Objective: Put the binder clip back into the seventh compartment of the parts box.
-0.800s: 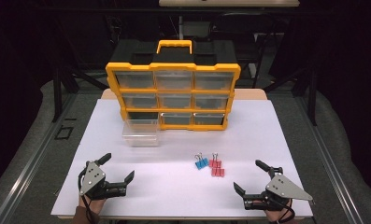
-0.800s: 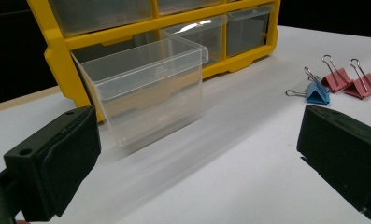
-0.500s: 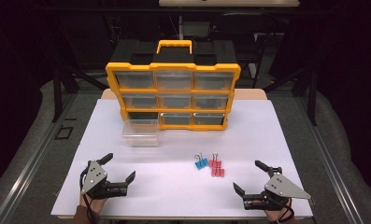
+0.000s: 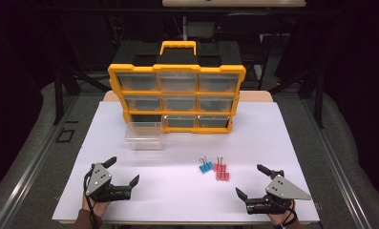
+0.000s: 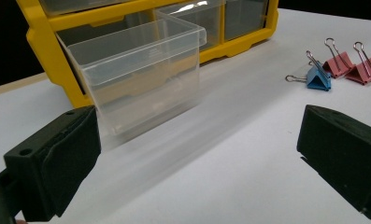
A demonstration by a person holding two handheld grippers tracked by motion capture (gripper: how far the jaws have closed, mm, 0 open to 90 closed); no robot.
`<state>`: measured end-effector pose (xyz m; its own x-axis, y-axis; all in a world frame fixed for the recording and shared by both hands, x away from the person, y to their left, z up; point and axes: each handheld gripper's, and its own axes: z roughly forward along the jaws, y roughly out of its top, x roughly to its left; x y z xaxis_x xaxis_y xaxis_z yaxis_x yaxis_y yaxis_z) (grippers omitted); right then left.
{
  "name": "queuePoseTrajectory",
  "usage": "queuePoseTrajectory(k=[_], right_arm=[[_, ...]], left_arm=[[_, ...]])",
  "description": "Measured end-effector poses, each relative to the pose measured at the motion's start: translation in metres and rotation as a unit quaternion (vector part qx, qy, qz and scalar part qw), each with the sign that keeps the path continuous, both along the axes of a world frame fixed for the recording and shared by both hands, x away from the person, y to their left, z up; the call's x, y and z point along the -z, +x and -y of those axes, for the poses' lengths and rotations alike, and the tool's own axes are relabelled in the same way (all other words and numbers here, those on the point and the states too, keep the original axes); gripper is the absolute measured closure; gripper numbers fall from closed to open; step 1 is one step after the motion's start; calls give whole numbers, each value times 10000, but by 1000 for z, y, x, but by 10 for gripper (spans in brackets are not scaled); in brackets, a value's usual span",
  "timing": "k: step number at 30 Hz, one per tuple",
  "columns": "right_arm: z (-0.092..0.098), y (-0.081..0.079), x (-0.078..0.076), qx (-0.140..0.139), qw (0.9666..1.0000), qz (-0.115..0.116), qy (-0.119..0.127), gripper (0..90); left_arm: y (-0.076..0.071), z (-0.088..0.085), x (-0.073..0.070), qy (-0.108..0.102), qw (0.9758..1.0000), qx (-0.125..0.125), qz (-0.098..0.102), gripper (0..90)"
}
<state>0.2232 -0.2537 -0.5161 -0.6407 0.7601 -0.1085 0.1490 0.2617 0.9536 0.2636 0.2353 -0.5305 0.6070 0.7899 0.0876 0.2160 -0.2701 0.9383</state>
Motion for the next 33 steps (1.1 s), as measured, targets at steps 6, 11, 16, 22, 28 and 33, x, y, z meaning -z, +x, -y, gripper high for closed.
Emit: queuePoseTrajectory(k=[6,11,16,22,28,33], right_arm=[[-1,1,1,-39,10000,-29,-70,0],[-1,3,2,-22,9999,-66,-80,0],[1,5,4,-29,9999,-115,-95,0],[2,6,5,5,9998,-153,-86,0],[1,6,6,-23,9998,-143,-113,0],[2,6,6,-25,9998,-150,-105,0]], left_arm=[[5,11,0,-16,9998,172,-81,0],[11,22,0,60,9993,328,-162,0],[17,33,1,119,9989,399,-216,0],[24,50,2,204,9970,628,-399,0],[31,68,3,365,9943,830,-564,0],[36,81,2,414,9926,988,-579,0]])
